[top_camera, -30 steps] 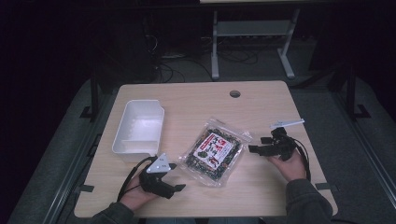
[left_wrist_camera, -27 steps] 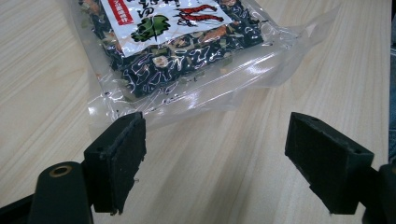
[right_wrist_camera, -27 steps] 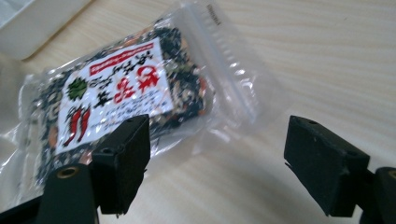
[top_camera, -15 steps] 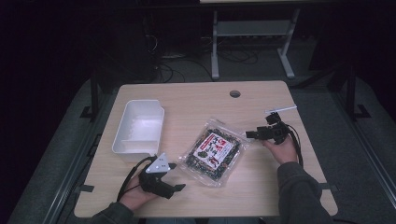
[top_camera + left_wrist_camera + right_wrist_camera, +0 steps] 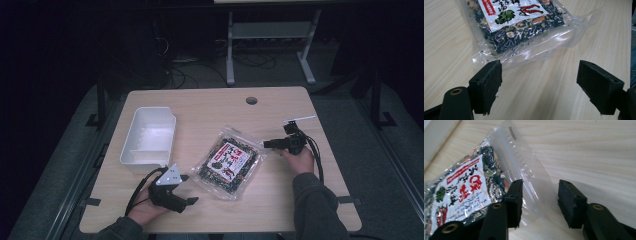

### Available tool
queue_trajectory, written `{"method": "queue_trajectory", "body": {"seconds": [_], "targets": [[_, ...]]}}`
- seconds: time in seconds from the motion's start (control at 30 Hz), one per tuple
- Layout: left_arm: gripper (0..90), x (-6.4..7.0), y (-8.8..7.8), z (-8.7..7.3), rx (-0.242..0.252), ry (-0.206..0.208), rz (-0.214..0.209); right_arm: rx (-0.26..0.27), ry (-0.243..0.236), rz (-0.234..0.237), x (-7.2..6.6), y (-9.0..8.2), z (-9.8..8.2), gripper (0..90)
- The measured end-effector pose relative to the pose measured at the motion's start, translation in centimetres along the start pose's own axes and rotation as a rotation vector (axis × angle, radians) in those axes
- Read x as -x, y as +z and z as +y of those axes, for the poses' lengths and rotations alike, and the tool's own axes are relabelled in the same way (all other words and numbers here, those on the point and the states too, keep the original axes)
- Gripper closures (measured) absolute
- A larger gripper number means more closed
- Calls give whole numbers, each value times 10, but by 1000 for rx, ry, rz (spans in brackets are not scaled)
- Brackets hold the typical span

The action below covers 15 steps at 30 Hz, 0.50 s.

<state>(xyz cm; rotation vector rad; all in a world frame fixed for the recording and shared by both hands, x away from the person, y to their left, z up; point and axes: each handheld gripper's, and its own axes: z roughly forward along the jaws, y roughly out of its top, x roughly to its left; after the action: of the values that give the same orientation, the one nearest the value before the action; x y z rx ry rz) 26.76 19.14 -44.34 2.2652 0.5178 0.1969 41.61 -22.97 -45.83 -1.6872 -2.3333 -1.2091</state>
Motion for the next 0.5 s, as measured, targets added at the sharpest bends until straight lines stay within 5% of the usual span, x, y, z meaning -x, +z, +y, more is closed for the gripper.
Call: {"method": "queue_trajectory", "body": {"seconds": [0.5], "targets": [[197,-1,0,0,5,-4,-1,-17,16,68,5,7,-2,747]]}}
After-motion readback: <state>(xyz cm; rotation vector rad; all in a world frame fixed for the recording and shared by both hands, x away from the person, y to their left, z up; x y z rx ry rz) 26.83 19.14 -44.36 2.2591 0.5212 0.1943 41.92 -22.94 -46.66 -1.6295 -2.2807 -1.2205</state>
